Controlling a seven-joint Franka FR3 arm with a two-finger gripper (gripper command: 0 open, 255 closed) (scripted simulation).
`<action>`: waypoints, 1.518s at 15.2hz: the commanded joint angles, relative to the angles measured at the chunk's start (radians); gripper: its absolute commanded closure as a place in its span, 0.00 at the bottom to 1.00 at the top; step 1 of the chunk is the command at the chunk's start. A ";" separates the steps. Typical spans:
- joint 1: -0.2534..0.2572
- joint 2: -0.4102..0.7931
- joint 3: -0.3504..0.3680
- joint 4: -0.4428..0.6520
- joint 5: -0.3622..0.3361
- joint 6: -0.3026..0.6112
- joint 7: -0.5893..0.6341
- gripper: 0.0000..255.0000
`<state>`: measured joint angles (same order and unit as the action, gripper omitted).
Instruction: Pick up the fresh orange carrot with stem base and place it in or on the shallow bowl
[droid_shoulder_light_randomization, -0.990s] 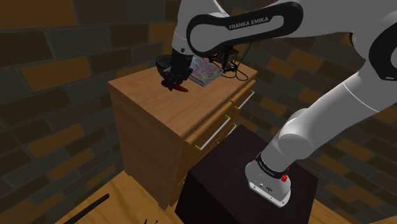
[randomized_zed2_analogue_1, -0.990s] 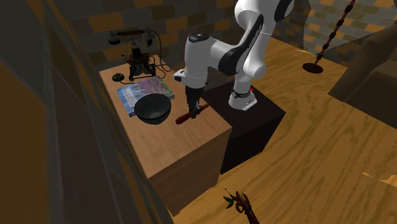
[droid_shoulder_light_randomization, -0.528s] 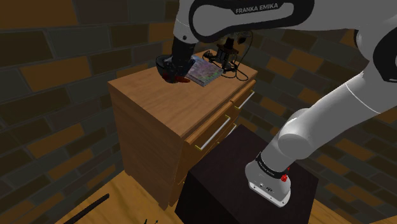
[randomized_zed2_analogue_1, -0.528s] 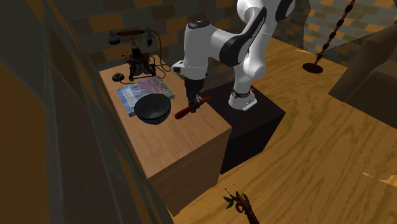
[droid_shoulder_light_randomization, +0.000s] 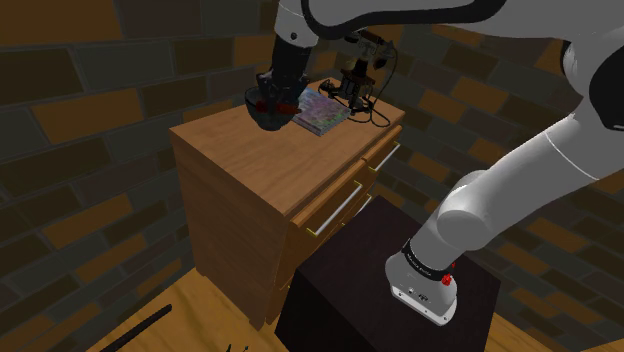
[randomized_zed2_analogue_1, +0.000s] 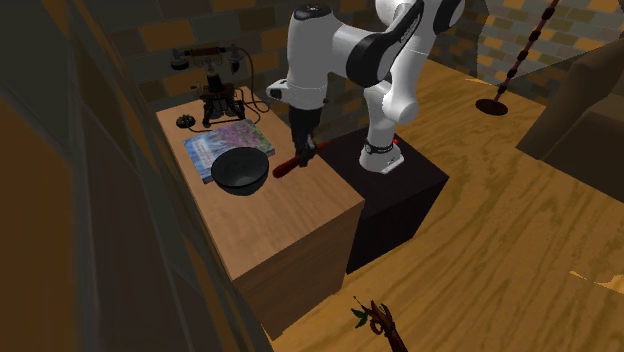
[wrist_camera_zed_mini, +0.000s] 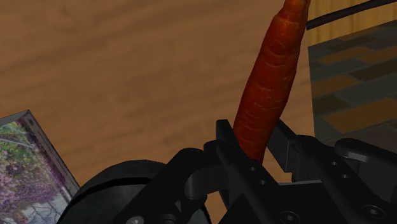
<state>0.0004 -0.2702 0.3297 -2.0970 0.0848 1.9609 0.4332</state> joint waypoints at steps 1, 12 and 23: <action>0.000 -0.003 -0.001 0.027 0.000 -0.030 0.000 1.00; -0.076 0.215 -0.083 0.256 -0.060 -0.053 -0.132 1.00; -0.114 0.370 -0.120 0.358 -0.086 -0.004 -0.202 1.00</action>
<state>-0.1135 0.0993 0.2097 -1.7266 -0.0011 1.9424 0.2310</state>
